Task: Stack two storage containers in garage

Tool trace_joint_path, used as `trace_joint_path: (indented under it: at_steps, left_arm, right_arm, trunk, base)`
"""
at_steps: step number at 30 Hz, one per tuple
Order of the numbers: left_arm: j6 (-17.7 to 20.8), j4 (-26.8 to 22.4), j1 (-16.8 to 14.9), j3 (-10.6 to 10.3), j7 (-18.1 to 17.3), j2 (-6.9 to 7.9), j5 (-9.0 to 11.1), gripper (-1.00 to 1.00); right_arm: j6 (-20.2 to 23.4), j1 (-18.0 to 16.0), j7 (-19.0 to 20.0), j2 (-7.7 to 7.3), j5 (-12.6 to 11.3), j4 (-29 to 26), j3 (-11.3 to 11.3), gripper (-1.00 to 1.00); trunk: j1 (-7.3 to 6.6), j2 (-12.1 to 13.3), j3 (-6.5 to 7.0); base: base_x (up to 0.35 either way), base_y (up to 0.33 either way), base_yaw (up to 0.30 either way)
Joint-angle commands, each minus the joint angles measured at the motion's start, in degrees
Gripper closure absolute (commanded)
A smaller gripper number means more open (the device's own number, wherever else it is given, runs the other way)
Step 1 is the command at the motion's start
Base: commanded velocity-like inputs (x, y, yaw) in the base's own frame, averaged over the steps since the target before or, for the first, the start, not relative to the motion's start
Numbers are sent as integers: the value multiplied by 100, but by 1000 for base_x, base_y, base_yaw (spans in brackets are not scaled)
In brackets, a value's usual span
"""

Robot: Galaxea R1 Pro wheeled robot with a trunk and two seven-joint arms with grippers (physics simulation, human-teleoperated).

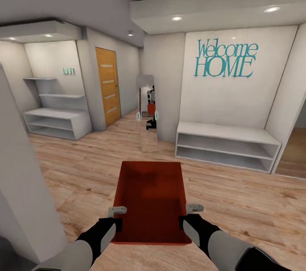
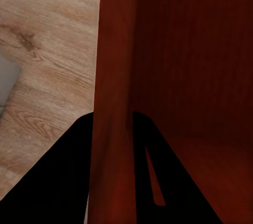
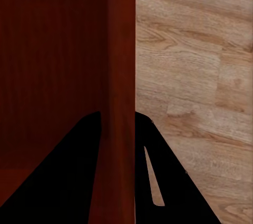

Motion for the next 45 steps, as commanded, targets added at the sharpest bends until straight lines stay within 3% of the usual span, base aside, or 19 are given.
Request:
trace_joint_path:
  at_steps: [1, 14, 45]
  left_arm:
    - [49, 5, 7, -35, 65, 36, -41, 100]
    - [49, 5, 7, -34, 62, 36, -41, 100]
    - [49, 6, 7, -42, 62, 36, -41, 100]
  right_arm:
    - [-231, -6, -57, -19, 180, -15, -32, 100]
    - [-231, -6, -57, -17, 180, -15, -32, 100]
    - [-231, -6, -57, -17, 180, -15, -36, 100]
  trunk:
    - [5, -4, -2]
    - [5, -4, -2]
    - [5, -4, -2]
  base:
    - [322, 0, 0]
    - [322, 0, -129]
    - [322, 0, -2]
